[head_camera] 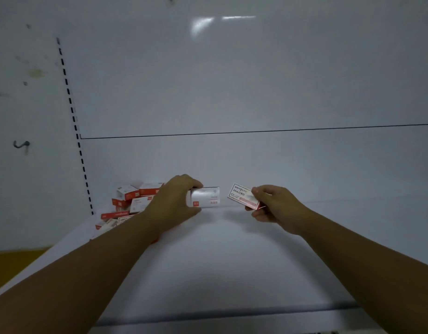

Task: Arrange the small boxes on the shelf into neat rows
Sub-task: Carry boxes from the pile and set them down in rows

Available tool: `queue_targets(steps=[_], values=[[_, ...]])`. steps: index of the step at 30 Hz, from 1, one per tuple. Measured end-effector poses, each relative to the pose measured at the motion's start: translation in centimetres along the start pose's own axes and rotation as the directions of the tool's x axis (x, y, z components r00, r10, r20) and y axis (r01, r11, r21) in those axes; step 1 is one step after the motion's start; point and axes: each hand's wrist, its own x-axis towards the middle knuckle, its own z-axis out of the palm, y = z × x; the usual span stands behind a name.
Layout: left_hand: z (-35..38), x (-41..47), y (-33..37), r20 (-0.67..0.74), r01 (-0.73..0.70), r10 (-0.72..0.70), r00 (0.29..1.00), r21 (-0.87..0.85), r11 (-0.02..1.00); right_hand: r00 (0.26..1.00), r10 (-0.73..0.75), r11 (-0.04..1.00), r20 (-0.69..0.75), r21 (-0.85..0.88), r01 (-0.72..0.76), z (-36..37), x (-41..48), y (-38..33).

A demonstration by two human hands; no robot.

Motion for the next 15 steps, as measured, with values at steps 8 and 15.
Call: queue_targets(steps=[8,15], values=[[1.7,0.9,4.1,0.068,0.095,-0.095,0.993,0.0,0.995,1.0,-0.023,0.999,0.008,0.039,0.023,-4.0,-0.9,-0.1],[3.6,1.1,4.7,0.049,0.203,-0.201,0.978,-0.037,0.978,0.994,-0.096,0.995,-0.052,0.017,0.097,-5.3,-0.2,0.2]])
